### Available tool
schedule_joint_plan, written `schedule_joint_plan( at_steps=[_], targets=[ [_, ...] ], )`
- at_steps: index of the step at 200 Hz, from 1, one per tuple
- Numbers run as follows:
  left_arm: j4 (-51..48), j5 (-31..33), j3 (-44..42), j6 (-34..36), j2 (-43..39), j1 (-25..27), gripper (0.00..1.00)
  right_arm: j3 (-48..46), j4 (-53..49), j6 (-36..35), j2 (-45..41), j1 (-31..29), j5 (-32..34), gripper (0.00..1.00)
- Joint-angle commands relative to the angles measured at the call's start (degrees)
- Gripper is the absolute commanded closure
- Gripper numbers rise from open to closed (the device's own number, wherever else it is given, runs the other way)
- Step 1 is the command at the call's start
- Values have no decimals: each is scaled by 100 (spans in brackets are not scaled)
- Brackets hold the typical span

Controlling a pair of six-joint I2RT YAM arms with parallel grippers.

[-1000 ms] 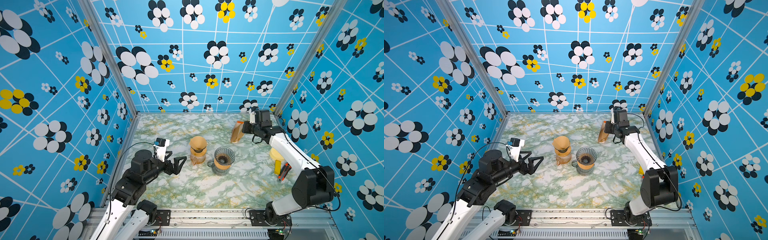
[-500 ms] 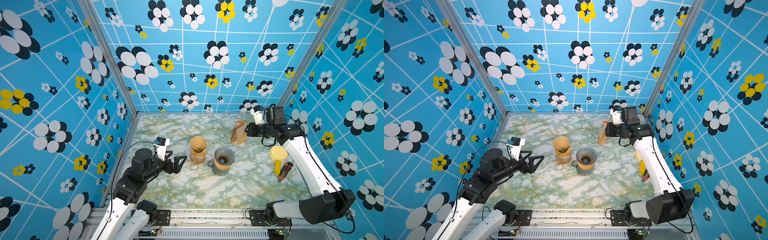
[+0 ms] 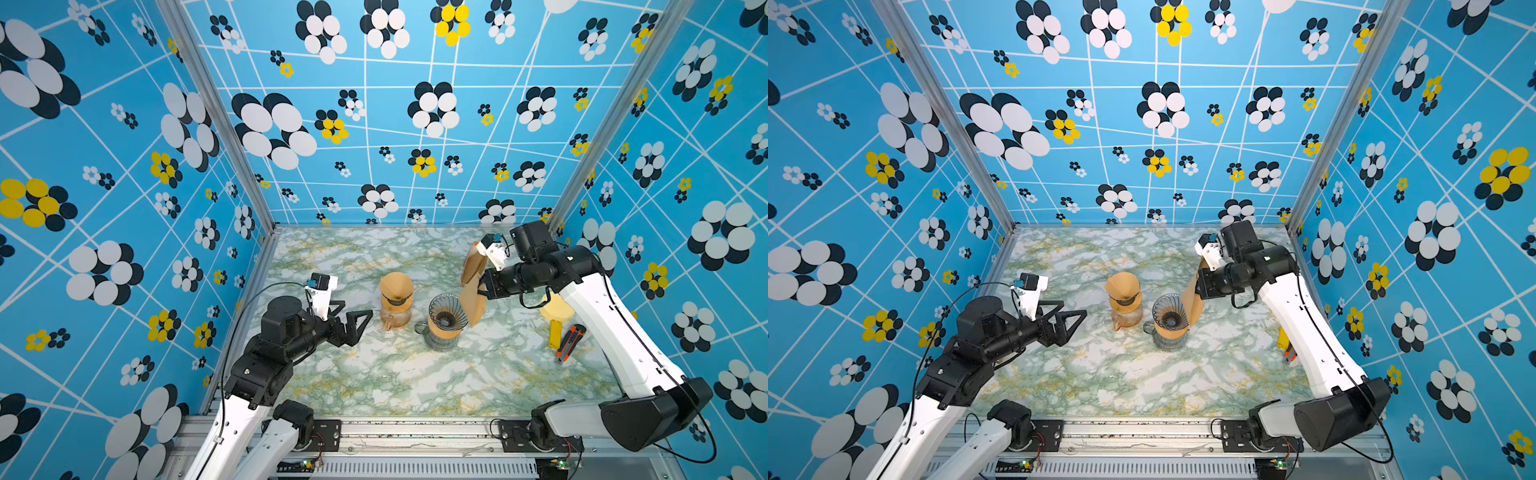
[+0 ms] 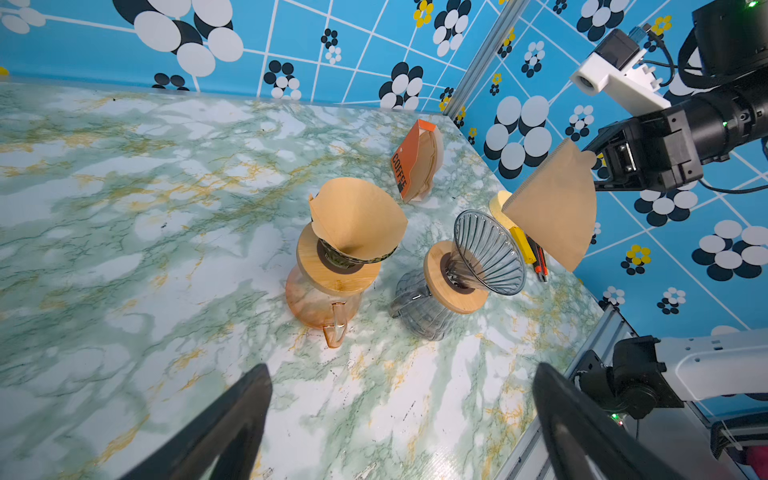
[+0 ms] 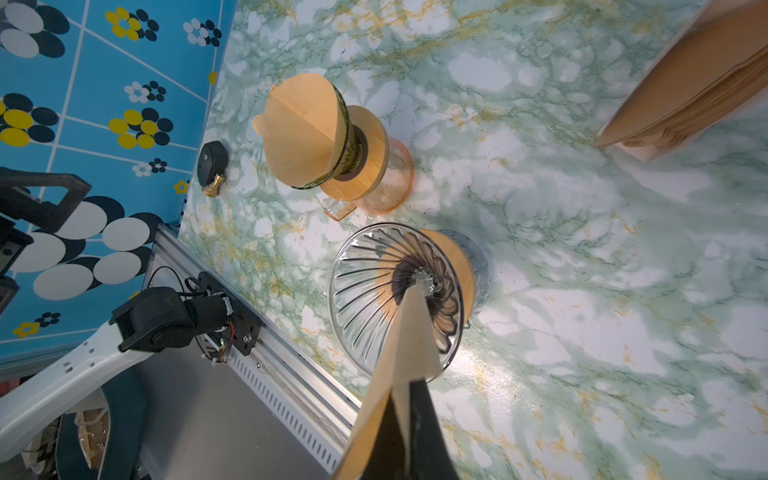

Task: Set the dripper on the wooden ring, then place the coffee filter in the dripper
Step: 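Carry the paper filter over the clear ribbed dripper and lower it in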

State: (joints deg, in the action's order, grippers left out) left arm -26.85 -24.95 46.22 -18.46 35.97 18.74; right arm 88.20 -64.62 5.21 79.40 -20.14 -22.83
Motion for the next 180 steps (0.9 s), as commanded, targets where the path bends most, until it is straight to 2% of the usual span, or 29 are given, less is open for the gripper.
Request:
schedule_joint_plan(
  at_steps=[1, 59, 130, 154, 180],
  targets=[
    [158, -168, -51, -50, 33, -59, 1, 231, -402, -139, 250, -228, 141, 99],
    [215, -221, -69, -93, 85, -90, 1, 807, -763, -177, 898, -758, 728, 98],
    [239, -230, -86, -117, 104, -113, 1, 1228, -1077, -226, 1493, -1114, 1363, 89],
    [249, -229, -87, -116, 106, -110, 1, 1303, -1187, -240, 1565, -1125, 1506, 77],
    [253, -238, -84, -122, 113, -131, 1, 1328, -1169, -197, 1554, -1141, 1575, 74]
  ],
)
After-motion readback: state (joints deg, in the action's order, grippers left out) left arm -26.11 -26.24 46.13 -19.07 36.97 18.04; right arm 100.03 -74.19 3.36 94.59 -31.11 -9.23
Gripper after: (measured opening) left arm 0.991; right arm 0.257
